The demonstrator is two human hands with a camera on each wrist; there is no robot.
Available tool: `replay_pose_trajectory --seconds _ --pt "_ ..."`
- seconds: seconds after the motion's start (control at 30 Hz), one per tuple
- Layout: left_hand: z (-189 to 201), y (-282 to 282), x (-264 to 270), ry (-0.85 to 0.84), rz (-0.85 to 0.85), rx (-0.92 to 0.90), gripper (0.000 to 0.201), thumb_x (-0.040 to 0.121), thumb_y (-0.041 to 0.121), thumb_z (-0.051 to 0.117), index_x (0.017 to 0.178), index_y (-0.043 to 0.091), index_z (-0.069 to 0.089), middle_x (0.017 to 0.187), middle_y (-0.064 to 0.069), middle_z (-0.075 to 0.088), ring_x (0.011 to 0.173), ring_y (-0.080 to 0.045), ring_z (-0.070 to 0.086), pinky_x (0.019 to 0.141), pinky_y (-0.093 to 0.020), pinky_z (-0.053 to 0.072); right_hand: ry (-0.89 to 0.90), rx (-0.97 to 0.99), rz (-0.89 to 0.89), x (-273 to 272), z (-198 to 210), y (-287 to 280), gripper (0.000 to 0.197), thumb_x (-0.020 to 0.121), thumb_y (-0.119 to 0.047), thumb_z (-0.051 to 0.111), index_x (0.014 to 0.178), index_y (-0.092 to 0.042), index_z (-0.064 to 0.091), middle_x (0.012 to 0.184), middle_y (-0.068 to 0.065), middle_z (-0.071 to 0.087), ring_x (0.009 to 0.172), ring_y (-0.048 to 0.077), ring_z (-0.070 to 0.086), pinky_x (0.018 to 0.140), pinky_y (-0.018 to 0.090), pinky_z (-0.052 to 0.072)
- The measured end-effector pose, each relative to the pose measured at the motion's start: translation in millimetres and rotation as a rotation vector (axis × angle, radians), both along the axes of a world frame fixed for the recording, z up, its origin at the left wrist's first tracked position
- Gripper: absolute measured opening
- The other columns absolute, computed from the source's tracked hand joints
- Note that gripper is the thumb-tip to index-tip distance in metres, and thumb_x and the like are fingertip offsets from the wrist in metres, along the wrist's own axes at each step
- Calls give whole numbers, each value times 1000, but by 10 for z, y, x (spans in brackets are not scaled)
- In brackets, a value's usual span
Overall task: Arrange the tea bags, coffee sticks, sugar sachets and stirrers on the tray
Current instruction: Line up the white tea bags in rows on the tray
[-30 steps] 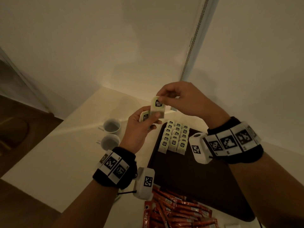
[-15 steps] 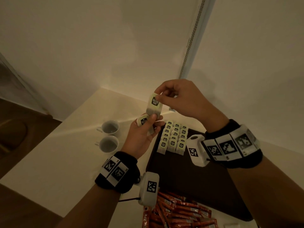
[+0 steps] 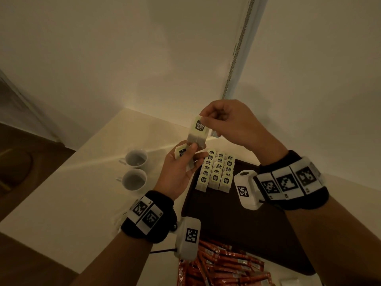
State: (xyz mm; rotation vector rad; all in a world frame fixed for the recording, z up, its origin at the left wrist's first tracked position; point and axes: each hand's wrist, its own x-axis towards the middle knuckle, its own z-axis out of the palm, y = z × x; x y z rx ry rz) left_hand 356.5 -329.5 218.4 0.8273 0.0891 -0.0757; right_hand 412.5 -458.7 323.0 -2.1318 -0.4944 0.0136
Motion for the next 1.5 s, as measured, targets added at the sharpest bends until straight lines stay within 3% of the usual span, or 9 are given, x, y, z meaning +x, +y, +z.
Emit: replay_pose_trajectory --seconds 0.23,0.4,0.57,0.7,0.87,1.0,1.2,1.4,1.5 --pt "-190 251 48 156 143 22 19 98 27 49 108 16 61 97 -2 73 92 -19 70 68 -26 56 63 -188 -14 108 -600 -399 9 86 -15 65 93 -22 66 82 -9 62 71 3 56 61 5 44" --pt "-194 371 68 141 113 76 21 97 31 46 110 21 60 102 3 72 97 -18 69 68 -28 56 383 -409 -13 72 -1461 -676 19 90 -14 60 108 -12 65 108 3 65 95 13 60 82 22 50" --pt "-204 356 90 168 75 1 41 80 38 57 115 17 59 110 -5 70 105 -23 67 76 -28 57 581 -449 -18 49 -2021 -724 22 91 -11 58 111 -5 62 111 12 64 86 14 60 72 21 52" --pt "-228 345 113 196 43 -3 41 89 46 45 115 18 60 108 -4 71 104 -22 67 78 -29 56 488 -452 -78 103 -2243 -740 17 88 -12 63 102 -4 65 107 13 66 87 14 59 81 26 51" --pt "-233 366 164 229 14 -40 51 96 55 28 109 18 61 106 -7 72 97 -24 69 75 -32 56 420 -446 -164 196 -2362 -717 12 86 -9 63 97 -5 66 107 8 65 96 15 59 73 12 42" --pt "-248 379 168 241 -38 -38 61 94 62 18 116 20 56 111 -11 70 98 -27 69 73 -35 53 400 -416 -193 243 -2432 -690 12 86 -5 62 97 -2 66 106 10 65 91 12 57 63 5 38" --pt "-309 401 188 289 -145 -20 73 89 71 15 128 19 48 119 -18 66 106 -33 66 60 -30 58 379 -387 -221 321 -2353 -653 15 85 -12 65 98 -6 63 102 7 64 95 18 60 81 24 47" --pt "-234 312 230 261 -231 129 80 85 74 9 132 22 47 114 -18 68 104 -33 66 61 -31 58 2 72 -79 218 -1304 -171 9 89 -23 63 96 -21 67 89 -9 53 78 -6 49 70 8 37" --pt "-129 244 236 165 -281 230 82 82 74 10 135 25 48 116 -11 69 105 -29 67 64 -32 57 -64 -7 177 122 -878 29 10 84 -22 69 93 -23 69 89 -12 52 86 -6 48 75 7 38"
